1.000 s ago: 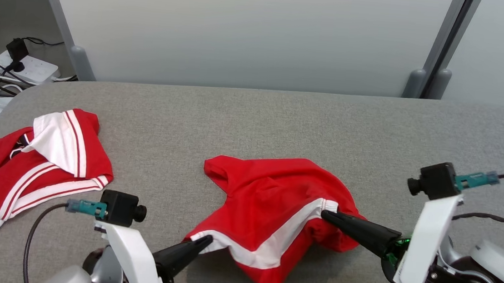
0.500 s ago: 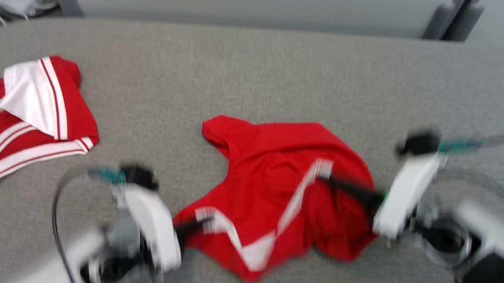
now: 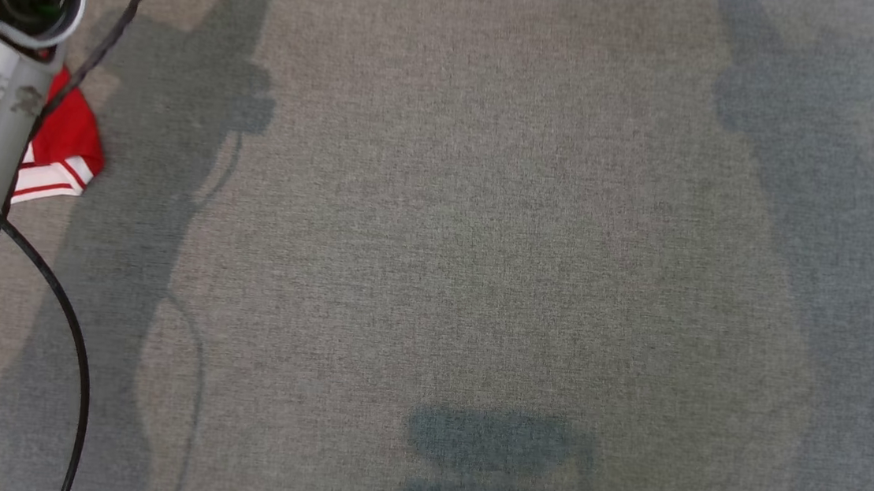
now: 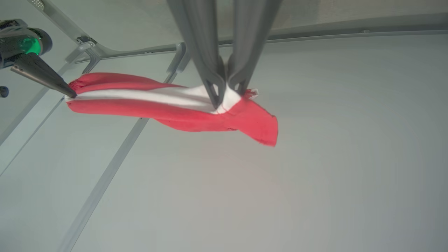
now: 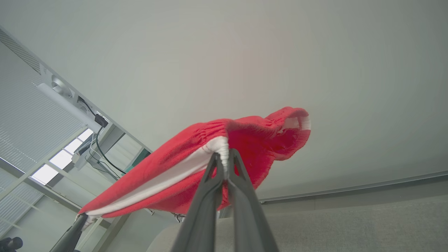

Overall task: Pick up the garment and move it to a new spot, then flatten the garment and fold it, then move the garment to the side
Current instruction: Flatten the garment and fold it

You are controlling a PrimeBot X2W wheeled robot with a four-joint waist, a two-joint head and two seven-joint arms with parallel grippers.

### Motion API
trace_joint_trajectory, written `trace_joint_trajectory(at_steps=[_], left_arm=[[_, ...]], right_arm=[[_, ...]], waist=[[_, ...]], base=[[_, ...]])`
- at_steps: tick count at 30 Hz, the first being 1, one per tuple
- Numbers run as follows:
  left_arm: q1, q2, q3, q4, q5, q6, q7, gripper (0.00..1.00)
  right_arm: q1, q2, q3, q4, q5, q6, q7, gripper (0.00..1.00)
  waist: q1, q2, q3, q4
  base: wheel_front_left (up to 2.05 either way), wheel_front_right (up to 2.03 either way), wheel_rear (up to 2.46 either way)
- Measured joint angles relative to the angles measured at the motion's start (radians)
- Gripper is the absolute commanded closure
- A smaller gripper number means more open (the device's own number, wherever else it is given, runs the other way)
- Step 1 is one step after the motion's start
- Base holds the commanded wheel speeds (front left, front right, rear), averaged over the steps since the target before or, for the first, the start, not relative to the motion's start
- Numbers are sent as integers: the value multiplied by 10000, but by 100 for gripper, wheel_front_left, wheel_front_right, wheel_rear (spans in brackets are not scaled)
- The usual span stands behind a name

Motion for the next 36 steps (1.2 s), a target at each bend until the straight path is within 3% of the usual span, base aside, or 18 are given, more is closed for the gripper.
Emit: trace_joint_trajectory(at_steps=[5,12,16,24,36], left_arm=[[657,-174,-163,759,-608,-278,-221,100],[3336,-188,-1239,537,-1383,-307,-1055,100],[3914,-81,-1626,163,-1818,-307,-1569,100],[5545,0,-2533,-188,-2056,-307,-2128,100],[8077,-625,-1994,-240,-1923,-307,-2205,100]], right_arm=[[615,-234,140,-67,479,0,871,100],[3022,-587,366,-1317,1187,-2,1789,100],[4281,-943,355,-1881,1266,-2,1649,100],[6235,-1014,176,-2629,1511,-2,1264,100],[8689,-792,-40,-3212,1739,-2,1041,100]], waist=[[0,0,550,-98],[0,0,872,-251],[0,0,535,-170],[1,0,-551,1],[0,0,-2400,99]], base=[[0,0,0],[0,0,0],[0,0,0],[0,0,0],[0,0,0]])
